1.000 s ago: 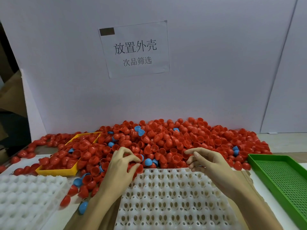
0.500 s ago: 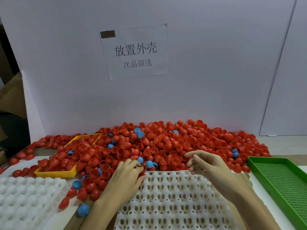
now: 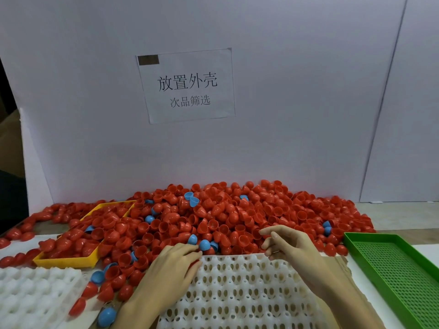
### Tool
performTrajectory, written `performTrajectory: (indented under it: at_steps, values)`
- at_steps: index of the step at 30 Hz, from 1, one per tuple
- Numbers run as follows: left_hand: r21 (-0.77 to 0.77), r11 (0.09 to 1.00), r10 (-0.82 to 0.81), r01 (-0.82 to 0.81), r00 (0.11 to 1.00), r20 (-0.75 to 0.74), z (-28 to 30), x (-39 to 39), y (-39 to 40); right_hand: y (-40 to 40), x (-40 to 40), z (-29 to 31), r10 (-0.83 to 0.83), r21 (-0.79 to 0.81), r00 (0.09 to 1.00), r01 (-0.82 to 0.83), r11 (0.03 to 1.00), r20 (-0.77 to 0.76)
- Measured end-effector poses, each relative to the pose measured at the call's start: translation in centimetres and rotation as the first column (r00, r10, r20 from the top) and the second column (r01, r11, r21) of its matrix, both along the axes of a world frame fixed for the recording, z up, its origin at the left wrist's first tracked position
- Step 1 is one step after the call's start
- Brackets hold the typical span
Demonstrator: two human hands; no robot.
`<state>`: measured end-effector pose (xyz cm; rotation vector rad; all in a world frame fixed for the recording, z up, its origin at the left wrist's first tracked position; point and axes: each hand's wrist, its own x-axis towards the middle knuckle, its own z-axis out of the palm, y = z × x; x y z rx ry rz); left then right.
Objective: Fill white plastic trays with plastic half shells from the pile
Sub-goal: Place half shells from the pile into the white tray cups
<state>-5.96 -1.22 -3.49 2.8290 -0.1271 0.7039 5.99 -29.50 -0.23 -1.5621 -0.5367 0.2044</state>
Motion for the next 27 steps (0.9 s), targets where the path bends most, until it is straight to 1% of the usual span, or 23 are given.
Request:
performTrajectory:
  at_steps: [1,3,5,7,9,10,12,15,17,19,20,21,23,27]
  values:
    - [0.005,1.000,-0.009,0.009,1.000,-0.003,-0.1,0.0,0.1,0.0,0.0,0.0,-0.030,-0.011,0.998,0.030,0.999,0.047]
    - [0.016,1.000,-0.005,0.005,1.000,0.010,-0.2,-0.1,0.0,0.1,0.1,-0.1,-0.120,-0.061,0.973,0.134,0.989,0.199]
    - [0.025,1.000,0.006,-0.007,1.000,0.027,-0.2,0.0,0.0,0.4,0.3,0.0,-0.201,-0.113,0.916,0.253,0.961,0.346]
    - [0.036,0.999,0.001,-0.002,0.999,0.034,-0.2,0.0,0.1,0.7,0.6,0.2,-0.258,-0.142,0.851,0.357,0.923,0.457]
    - [0.044,0.999,0.009,-0.010,1.000,0.028,0.3,-0.2,0.1,1.0,1.4,0.3,-0.266,-0.199,0.780,0.443,0.874,0.566]
    - [0.050,0.999,0.014,-0.016,0.999,0.034,0.7,-0.3,0.0,1.1,1.9,0.3,-0.242,-0.252,0.758,0.471,0.846,0.606]
    - [0.057,0.998,0.024,-0.028,0.997,0.067,1.2,-0.5,-0.1,1.5,2.8,0.2,-0.157,-0.380,0.749,0.491,0.783,0.644]
    - [0.075,0.997,0.023,-0.029,0.996,0.089,1.6,-0.8,-0.1,2.2,3.7,-0.4,-0.007,-0.555,0.773,0.462,0.692,0.635]
    - [0.092,0.995,0.025,-0.035,0.994,0.104,1.8,-1.0,0.0,2.9,4.1,-1.0,0.093,-0.657,0.768,0.472,0.588,0.634]
    - [0.107,0.994,0.024,-0.038,0.992,0.123,1.9,-1.1,0.0,3.4,4.2,-1.4,0.161,-0.717,0.754,0.503,0.482,0.637]
    - [0.117,0.992,0.023,-0.039,0.991,0.131,2.0,-1.2,-0.1,3.6,4.2,-1.5,0.163,-0.718,0.747,0.519,0.463,0.645]
    - [0.126,0.991,0.022,-0.039,0.990,0.136,2.0,-1.2,-0.1,3.7,4.2,-1.5,0.150,-0.708,0.741,0.532,0.465,0.655]
    - [0.143,0.989,0.019,-0.040,0.989,0.144,2.2,-1.3,-0.1,3.6,4.1,-1.4,0.103,-0.665,0.729,0.544,0.512,0.676]
    - [0.178,0.983,0.017,-0.052,0.981,0.196,2.4,-1.2,-0.5,2.6,3.9,-1.1,-0.001,-0.530,0.731,0.496,0.688,0.683]
